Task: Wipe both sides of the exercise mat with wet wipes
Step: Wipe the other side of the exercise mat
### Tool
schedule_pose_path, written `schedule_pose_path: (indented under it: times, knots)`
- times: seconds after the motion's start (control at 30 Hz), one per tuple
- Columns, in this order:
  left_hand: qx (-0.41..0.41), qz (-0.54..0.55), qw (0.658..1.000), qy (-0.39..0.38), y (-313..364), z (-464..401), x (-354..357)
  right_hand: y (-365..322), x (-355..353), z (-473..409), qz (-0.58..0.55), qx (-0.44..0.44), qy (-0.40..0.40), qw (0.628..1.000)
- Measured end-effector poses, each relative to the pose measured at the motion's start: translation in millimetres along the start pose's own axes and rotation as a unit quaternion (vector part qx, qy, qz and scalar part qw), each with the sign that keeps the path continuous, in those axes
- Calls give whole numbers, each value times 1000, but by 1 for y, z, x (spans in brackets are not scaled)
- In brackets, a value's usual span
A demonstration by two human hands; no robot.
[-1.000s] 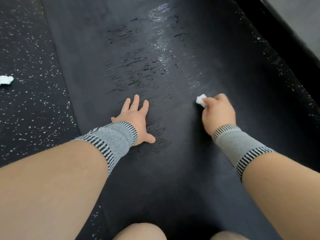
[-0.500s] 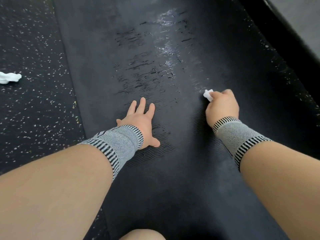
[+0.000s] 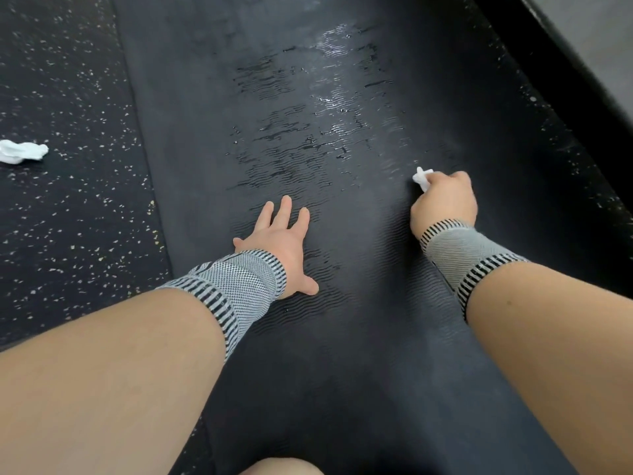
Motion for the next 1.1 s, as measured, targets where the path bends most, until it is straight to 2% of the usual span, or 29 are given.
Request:
schedule_pose_path:
  times: [0.07, 0.13, 0.2, 0.23, 0.27, 0.37, 0.4, 0.53, 0.6, 0.7, 0.8, 0.83, 0.9, 0.93, 0.97, 1.03, 1.1]
  knots:
    - [0, 0, 1000, 2, 0, 0, 0, -24, 7, 14, -15, -34, -21, 999]
    - [0, 2, 1000, 7, -1, 1, -1, -68, 24, 44, -29, -159, -56, 985]
    - [3, 5, 1000, 12, 0, 1, -2, -104, 41, 79, -8, -304, -97, 948]
    - [3, 5, 1000, 14, 1, 1, -2, -108, 44, 85, 3, -338, -103, 935]
    - [3, 5, 1000, 16, 1, 1, -3, -102, 40, 78, 0, -323, -96, 942]
    - [-1, 6, 1000, 18, 0, 0, -3, -60, 24, 44, -28, -151, -48, 987]
    - [0, 7, 1000, 19, 0, 0, -2, -61, 24, 47, -20, -137, -49, 989]
    - [10, 25, 999, 27, 0, 2, -3, -106, 34, 98, -76, -257, -111, 957]
    - [10, 34, 999, 31, 0, 2, -4, -92, 28, 100, -141, -213, -70, 964]
    - [10, 30, 999, 35, -1, 2, -5, -39, 21, 102, -181, -119, 42, 975]
    - [13, 64, 996, 55, -2, 6, -5, -30, 33, 120, -144, -188, 89, 968]
    - [17, 99, 991, 89, -2, 11, -9, -31, 36, 119, -142, -204, 96, 964]
    - [60, 161, 959, 227, 2, 26, -30, -32, 40, 118, -141, -201, 97, 964]
    - [97, 157, 937, 296, 10, 35, -41, -32, 41, 118, -138, -200, 98, 965]
    - [133, 135, 924, 332, 20, 39, -46, -33, 41, 118, -137, -202, 98, 965]
    - [159, 76, 938, 299, 38, 29, -42, -33, 41, 118, -134, -206, 94, 965]
    - [134, 41, 961, 240, 43, 11, -34, -31, 41, 119, -133, -203, 88, 966]
Point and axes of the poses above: each hand's wrist, its own z-axis away from the middle knuckle, its own x-axis out of the palm, y = z × x, the point moved 10 cm from there along -z, towards the middle knuckle, and after that the axes turned 2 degrees about y, right-handed, at the moved point
